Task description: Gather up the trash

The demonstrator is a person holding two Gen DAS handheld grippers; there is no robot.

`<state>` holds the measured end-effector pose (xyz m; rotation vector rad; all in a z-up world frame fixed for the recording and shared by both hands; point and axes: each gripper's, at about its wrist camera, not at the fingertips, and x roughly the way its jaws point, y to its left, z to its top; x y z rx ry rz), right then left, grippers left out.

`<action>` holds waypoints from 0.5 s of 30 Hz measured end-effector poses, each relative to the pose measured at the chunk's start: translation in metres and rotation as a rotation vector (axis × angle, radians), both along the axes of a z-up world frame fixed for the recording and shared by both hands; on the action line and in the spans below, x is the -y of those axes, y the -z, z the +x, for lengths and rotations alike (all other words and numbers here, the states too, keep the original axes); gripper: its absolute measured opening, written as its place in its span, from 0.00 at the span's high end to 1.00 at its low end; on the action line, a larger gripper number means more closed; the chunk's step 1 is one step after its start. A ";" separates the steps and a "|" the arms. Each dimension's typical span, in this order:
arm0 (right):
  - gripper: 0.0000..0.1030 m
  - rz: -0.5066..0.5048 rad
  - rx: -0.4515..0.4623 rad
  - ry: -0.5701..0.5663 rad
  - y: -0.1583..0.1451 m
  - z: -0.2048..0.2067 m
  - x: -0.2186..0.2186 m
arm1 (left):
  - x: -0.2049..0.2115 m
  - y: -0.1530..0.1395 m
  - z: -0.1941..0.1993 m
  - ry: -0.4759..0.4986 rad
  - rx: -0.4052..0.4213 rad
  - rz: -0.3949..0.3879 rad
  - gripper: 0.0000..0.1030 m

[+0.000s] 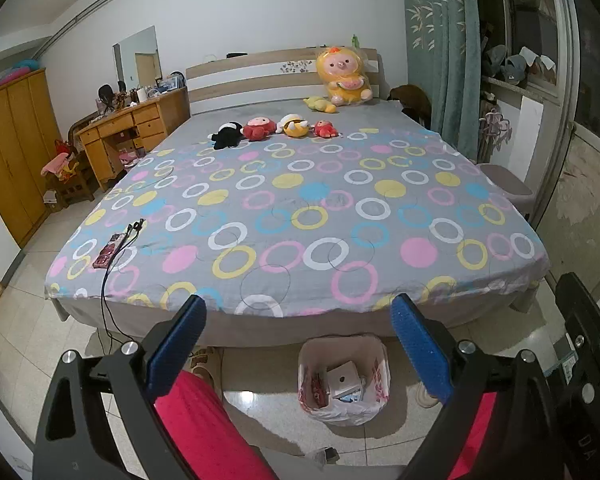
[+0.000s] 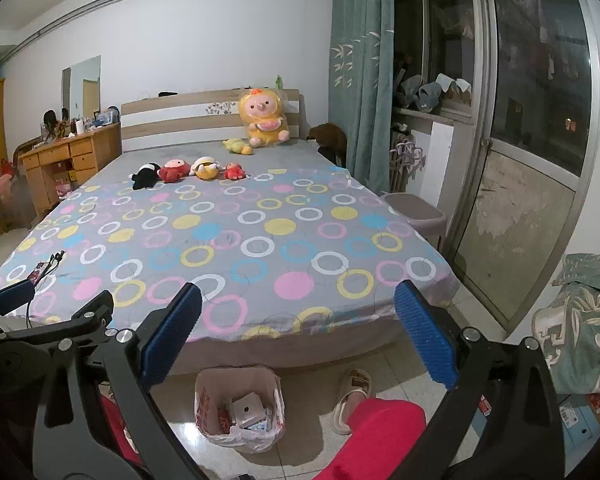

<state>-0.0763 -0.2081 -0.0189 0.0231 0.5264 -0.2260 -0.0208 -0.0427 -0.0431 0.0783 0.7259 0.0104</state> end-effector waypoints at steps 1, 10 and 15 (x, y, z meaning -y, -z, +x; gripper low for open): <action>0.08 -0.001 0.000 0.000 0.000 0.000 0.000 | -0.001 0.000 0.000 0.000 -0.001 0.000 0.12; 0.08 0.001 0.003 -0.003 -0.001 0.000 0.000 | -0.002 0.000 0.000 0.003 -0.001 0.001 0.11; 0.08 0.000 0.004 -0.003 -0.001 0.000 -0.001 | -0.002 -0.001 -0.001 0.003 0.001 0.002 0.11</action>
